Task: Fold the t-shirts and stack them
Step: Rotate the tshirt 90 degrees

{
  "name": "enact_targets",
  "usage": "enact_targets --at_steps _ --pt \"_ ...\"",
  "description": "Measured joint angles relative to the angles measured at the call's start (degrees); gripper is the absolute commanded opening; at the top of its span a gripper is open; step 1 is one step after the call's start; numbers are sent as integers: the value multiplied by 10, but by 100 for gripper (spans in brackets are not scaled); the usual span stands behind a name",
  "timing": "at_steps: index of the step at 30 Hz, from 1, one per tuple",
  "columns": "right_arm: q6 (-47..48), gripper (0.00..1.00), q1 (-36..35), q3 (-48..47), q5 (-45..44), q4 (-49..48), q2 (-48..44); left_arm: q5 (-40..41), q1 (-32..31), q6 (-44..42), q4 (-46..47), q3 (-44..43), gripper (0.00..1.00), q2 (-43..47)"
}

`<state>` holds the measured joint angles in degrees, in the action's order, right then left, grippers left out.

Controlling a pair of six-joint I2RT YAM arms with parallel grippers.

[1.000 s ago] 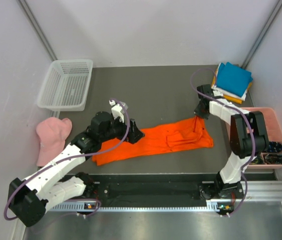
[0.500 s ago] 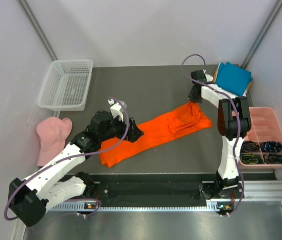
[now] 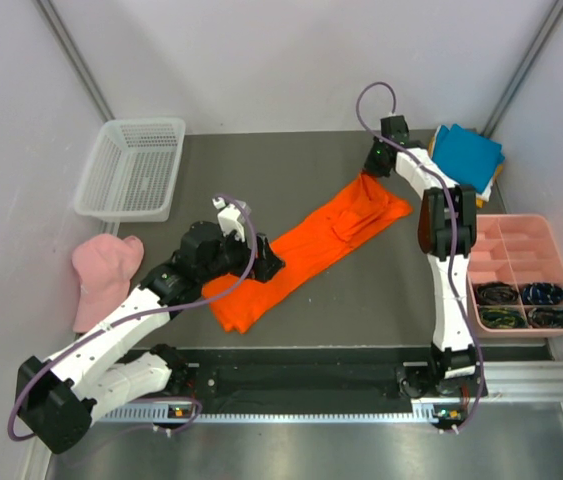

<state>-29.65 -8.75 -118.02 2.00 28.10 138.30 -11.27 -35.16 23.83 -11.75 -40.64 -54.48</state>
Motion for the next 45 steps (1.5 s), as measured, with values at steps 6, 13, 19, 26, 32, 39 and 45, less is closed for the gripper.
enact_targets --at_steps 6,13,19,26,32,39,45 --pt "12 0 7 -30 73 -7 31 8 0 2 -1 0 99 0" --pt "32 4 14 -78 129 -29 59 15 2 5 -6 0 99 14" --pt "65 47 14 -81 94 -49 59 20 2 11 -7 0 99 26" --pt "106 67 15 -61 17 -68 23 49 2 12 -26 0 99 26" --pt "116 67 15 -23 -24 -93 -54 75 2 12 -35 0 99 26" --pt "89 68 5 208 -67 -131 -269 127 8 14 -39 -1 99 18" --pt "29 68 -63 438 -97 -131 -489 137 39 20 -35 -19 99 -11"
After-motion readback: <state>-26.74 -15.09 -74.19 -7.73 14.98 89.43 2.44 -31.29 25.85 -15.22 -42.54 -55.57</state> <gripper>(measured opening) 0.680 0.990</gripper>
